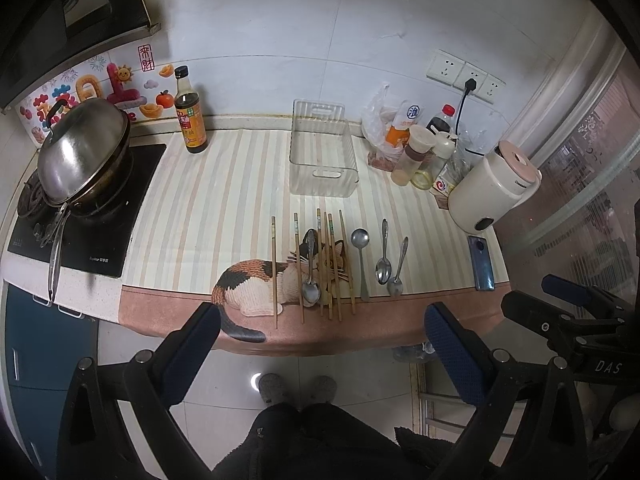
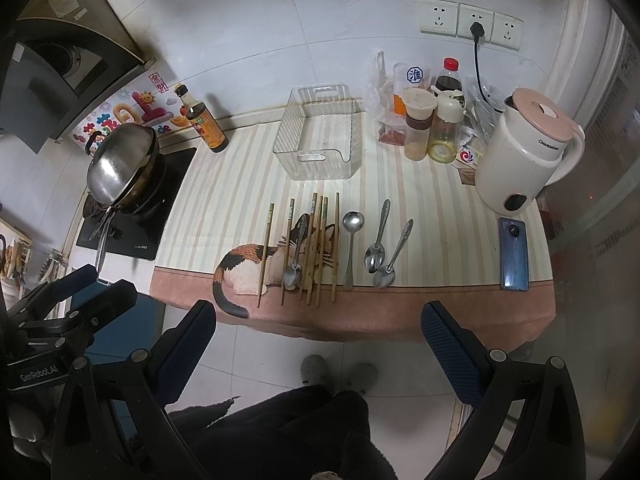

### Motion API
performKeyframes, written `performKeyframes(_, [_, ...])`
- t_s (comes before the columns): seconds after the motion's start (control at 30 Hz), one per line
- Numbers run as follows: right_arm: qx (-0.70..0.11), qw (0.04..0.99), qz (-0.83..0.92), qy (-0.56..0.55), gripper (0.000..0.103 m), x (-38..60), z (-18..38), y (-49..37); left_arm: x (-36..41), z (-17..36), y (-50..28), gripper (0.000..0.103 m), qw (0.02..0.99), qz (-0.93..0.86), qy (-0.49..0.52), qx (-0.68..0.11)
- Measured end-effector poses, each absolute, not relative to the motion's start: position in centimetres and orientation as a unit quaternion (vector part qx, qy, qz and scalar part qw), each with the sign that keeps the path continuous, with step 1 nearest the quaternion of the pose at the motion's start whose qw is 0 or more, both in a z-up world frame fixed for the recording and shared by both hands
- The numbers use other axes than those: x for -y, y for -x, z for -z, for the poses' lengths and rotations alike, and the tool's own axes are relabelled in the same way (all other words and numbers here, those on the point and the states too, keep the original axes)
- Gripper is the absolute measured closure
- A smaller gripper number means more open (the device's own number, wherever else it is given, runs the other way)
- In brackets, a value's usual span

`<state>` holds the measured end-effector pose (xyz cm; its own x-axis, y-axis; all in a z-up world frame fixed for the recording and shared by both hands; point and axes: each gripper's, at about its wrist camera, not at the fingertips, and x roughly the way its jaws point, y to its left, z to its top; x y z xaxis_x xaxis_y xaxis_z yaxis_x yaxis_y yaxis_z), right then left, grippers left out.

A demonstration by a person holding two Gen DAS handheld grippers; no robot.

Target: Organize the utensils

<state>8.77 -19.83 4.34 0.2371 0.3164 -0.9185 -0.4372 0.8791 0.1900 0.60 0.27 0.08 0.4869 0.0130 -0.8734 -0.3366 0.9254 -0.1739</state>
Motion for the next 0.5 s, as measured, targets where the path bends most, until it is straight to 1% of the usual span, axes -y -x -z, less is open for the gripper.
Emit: performKeyframes(0.5, [-0.569, 0.785, -0.239, 0.054, 0.0, 19.71, -4.37, -8.96, -0.42, -0.04, -0.98, 0.0, 0.847, -0.103, 0.163, -0.496])
